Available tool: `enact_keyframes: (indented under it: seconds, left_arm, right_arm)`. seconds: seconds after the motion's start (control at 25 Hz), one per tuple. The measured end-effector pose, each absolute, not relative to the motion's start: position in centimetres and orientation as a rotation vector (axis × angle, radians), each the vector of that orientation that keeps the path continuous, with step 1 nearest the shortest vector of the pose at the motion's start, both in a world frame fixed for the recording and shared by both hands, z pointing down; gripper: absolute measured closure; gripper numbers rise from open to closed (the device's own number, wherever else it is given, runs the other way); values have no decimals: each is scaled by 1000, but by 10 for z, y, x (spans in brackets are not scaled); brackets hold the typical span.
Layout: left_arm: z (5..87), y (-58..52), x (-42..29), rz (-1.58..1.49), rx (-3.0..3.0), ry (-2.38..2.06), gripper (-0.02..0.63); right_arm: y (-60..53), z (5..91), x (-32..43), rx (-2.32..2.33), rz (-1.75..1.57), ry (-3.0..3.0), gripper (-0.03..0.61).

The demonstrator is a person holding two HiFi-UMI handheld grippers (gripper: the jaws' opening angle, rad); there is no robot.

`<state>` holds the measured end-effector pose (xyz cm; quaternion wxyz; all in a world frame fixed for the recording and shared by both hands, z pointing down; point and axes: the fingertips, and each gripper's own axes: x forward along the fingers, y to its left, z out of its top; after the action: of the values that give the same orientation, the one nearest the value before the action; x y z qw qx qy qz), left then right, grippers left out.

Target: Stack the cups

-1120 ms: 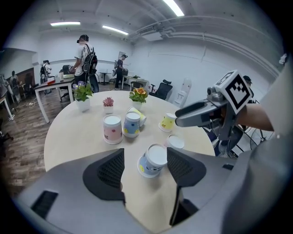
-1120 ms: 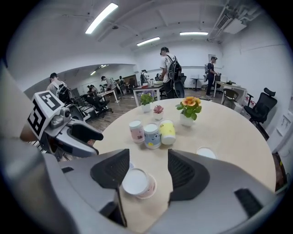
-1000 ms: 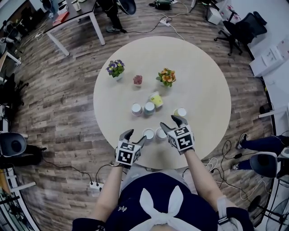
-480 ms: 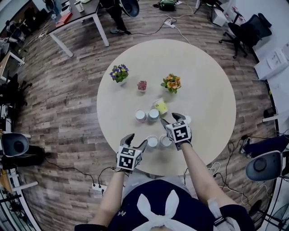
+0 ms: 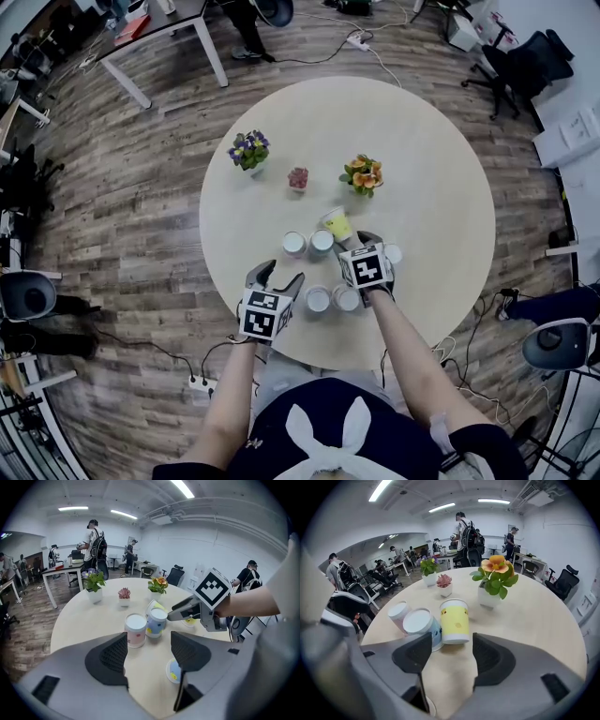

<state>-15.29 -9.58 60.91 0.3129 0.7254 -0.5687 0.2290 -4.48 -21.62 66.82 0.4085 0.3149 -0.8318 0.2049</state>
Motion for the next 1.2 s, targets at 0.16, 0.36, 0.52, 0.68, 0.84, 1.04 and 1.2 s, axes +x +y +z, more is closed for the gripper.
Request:
enact_keyframes:
  seconds: [0.16, 0.36, 0.52, 0.68, 0.84, 1.04, 1.2]
  left_arm:
    - [614, -113, -163, 626, 1914, -1513, 317]
    - [620, -131, -168, 754, 1951, -1523, 316]
    - [631, -140, -164, 829, 1971, -1484, 316]
    - [640, -147, -164, 864, 1975, -1465, 316]
    - [646, -151, -167, 879, 1966, -1450, 316]
    - [649, -154, -166, 882, 1962, -1446, 316]
    - [653, -154, -165, 892, 1952, -1450, 318]
  right_arm:
    - [-220, 678, -44, 786, 506, -2060, 299]
    - [-223, 690, -45, 757, 500, -2038, 298]
    - [-226, 696, -47, 738, 492, -2026, 298]
    - [-224, 703, -51, 685, 496, -2020, 308]
    - [-222, 708, -51, 667, 504, -2024, 327]
    - [-221, 700, -49, 700, 488, -2035, 330]
    - [-221, 688, -45, 746, 480, -2051, 330]
